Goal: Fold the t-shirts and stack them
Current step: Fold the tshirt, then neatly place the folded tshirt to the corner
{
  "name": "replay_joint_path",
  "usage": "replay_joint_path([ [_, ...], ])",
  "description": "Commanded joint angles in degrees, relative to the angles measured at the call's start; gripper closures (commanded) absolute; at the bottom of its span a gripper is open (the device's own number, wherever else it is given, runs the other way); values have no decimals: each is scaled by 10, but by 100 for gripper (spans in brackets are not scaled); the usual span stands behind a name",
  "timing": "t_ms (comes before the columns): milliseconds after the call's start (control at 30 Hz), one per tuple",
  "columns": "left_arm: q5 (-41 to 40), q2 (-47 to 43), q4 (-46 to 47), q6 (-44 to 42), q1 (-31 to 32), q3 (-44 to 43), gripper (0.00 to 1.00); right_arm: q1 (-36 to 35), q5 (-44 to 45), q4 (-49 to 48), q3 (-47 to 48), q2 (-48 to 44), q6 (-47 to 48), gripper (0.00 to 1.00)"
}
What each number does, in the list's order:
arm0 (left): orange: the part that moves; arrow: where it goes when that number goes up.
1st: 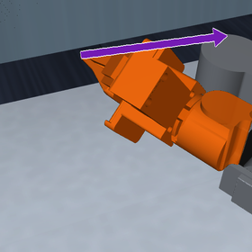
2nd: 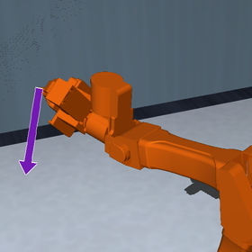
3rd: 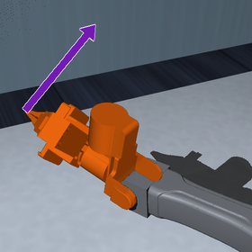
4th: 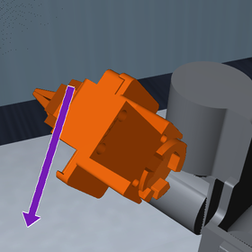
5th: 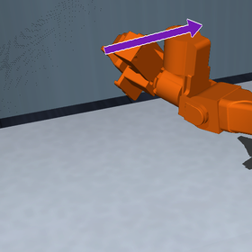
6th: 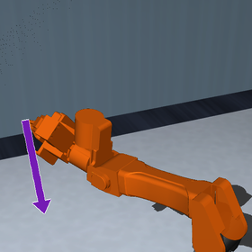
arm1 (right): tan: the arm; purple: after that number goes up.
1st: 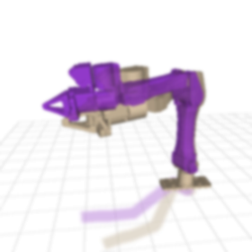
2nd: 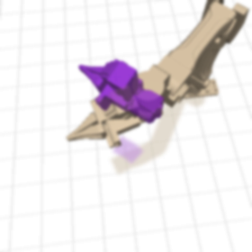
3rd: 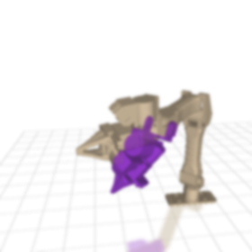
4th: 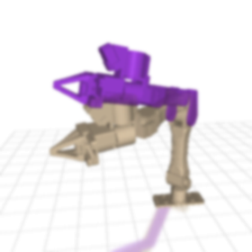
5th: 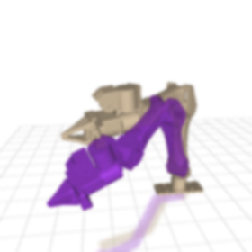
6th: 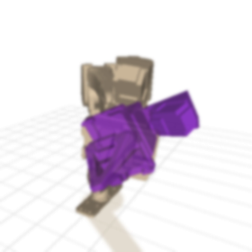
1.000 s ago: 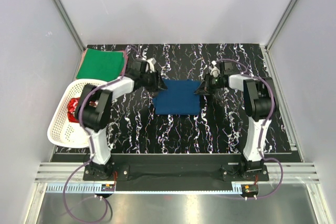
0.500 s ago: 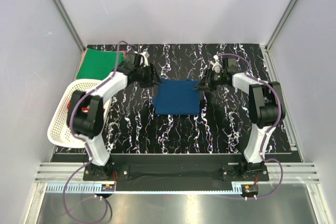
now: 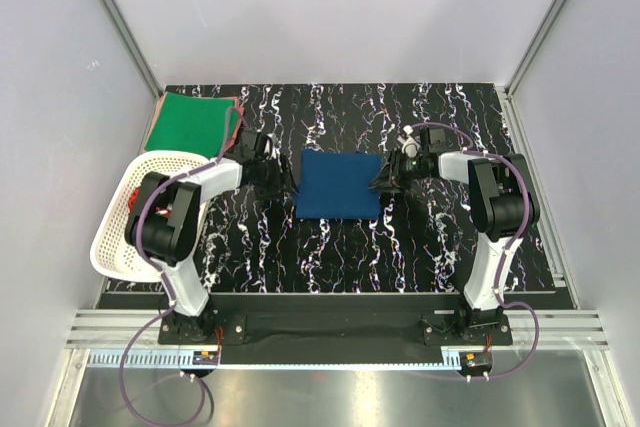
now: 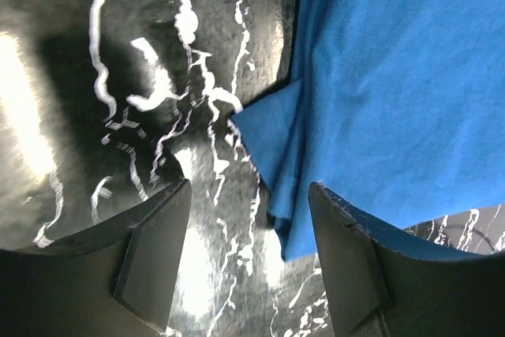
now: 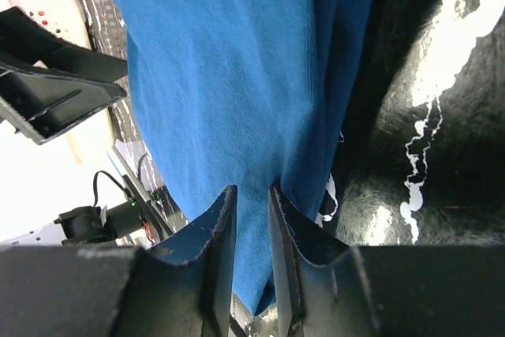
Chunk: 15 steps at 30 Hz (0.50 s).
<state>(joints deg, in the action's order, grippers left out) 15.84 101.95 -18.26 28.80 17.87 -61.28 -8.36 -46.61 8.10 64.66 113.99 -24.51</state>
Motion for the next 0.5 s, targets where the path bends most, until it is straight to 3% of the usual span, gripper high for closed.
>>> replay_joint_path([
  [0, 41, 15, 74, -1, 4, 4, 34, -6, -1, -27, -1, -16, 0, 70],
  [467, 61, 66, 101, 9, 16, -3, 29, -7, 6, -38, -9, -15, -1, 67],
])
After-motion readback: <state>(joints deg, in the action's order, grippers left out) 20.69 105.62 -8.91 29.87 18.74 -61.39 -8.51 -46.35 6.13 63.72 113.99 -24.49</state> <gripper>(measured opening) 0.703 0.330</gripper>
